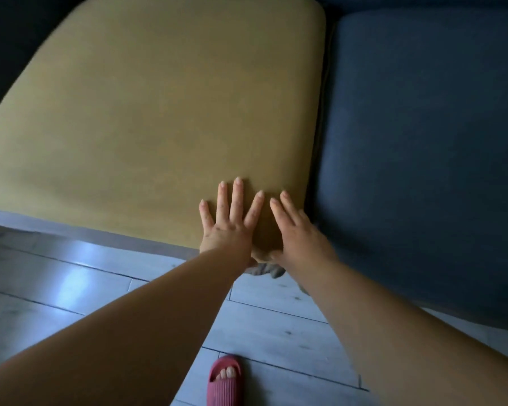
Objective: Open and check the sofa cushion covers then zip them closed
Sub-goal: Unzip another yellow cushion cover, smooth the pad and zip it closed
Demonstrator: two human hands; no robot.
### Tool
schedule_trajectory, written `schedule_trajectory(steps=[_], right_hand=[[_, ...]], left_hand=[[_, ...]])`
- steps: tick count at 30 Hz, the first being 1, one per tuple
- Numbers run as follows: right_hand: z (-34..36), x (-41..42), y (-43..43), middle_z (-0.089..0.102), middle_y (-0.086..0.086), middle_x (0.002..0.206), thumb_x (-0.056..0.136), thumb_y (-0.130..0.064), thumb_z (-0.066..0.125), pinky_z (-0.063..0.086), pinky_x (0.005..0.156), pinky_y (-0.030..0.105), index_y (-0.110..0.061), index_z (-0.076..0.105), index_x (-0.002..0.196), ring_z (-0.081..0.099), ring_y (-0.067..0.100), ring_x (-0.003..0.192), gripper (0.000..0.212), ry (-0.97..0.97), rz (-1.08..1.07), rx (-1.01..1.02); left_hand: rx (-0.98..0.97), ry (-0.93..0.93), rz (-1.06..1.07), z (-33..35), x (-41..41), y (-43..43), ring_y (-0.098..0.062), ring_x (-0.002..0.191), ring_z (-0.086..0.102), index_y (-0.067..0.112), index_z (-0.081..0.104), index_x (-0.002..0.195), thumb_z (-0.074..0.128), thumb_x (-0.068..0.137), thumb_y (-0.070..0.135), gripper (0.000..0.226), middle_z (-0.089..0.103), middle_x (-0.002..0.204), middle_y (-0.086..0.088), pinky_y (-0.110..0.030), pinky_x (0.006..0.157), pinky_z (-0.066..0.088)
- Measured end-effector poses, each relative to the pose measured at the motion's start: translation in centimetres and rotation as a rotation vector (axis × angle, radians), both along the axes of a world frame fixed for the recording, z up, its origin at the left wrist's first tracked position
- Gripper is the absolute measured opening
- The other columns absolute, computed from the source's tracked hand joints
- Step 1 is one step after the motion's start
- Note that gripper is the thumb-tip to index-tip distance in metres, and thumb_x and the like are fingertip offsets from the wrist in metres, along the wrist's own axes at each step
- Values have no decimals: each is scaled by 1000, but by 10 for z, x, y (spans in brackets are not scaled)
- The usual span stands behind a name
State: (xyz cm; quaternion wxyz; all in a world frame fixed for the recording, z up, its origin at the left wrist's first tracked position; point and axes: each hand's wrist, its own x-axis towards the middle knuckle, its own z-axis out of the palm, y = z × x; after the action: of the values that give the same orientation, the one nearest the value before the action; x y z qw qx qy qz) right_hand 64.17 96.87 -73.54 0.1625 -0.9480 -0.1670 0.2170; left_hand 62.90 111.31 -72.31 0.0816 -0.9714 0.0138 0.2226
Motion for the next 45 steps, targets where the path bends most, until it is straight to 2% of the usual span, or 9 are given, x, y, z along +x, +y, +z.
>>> schedule_trajectory(steps=[3,6,10,14,18,21,30,40,45], right_hand=[[15,-18,-65,-13,-1,163,85,-43,67,9,116,56,-26,3,156,2,28,150,97,-170,59,-145],[23,-26,-136,-9,9,163,72,-55,75,5,112,65,-25,6,157,0,36,150,113,-250,74,-345],[16,-16,-187,-25,18,158,81,-59,66,4,114,64,-21,-26,149,-9,39,148,120,-104,169,-534],[9,-8,-180,-23,27,156,87,-46,65,9,115,62,-21,-27,149,-9,49,145,113,-65,213,-504],[1,-2,-174,-19,33,155,95,-42,56,10,115,61,-20,-25,150,-5,55,143,100,-76,256,-538],[-9,7,-175,-14,38,153,97,-44,52,12,116,59,-18,-20,152,0,57,142,95,-59,296,-545],[-31,16,-158,-15,45,148,86,-65,56,10,114,61,-12,-21,151,-2,60,140,114,51,270,-622],[-14,1,-171,-19,38,152,85,-64,58,3,116,58,-15,-25,150,-7,55,143,116,-33,274,-517],[14,-17,-230,-26,13,159,99,-36,45,-2,120,50,-13,-32,144,-16,28,149,93,-170,191,-267]], left_hand=[[-132,-29,-68,-3,-33,-67,-30,138,-35,20,-45,135,69,71,66,138,-46,145,-11,-57,114,-6],[-249,15,18,-14,-49,-143,-27,135,-40,19,-48,132,69,72,64,139,-51,142,-9,-53,116,-8],[-325,0,236,-31,-41,-196,-25,141,-30,23,-52,127,75,71,55,142,-43,148,-7,-47,118,1],[-365,-68,364,-43,-20,-205,-28,147,-14,28,-60,113,74,80,35,138,-35,152,-10,-36,117,16],[-363,34,363,-50,-8,-201,-29,146,-14,24,-44,134,81,72,41,141,-34,153,-13,-37,118,19],[-359,63,336,-56,-3,-198,-29,147,-12,22,-43,133,82,68,46,143,-33,153,-14,-37,117,21],[-297,117,271,-82,7,-192,-32,147,-9,21,-49,125,81,66,52,146,-36,150,-18,-39,113,32],[-299,29,384,-50,-14,-204,-27,146,-15,22,-38,140,79,67,54,141,-34,153,-13,-39,117,15],[-294,-105,331,-21,-50,-278,-25,140,-34,30,-51,124,55,88,49,113,-44,147,-7,-51,117,-4]])
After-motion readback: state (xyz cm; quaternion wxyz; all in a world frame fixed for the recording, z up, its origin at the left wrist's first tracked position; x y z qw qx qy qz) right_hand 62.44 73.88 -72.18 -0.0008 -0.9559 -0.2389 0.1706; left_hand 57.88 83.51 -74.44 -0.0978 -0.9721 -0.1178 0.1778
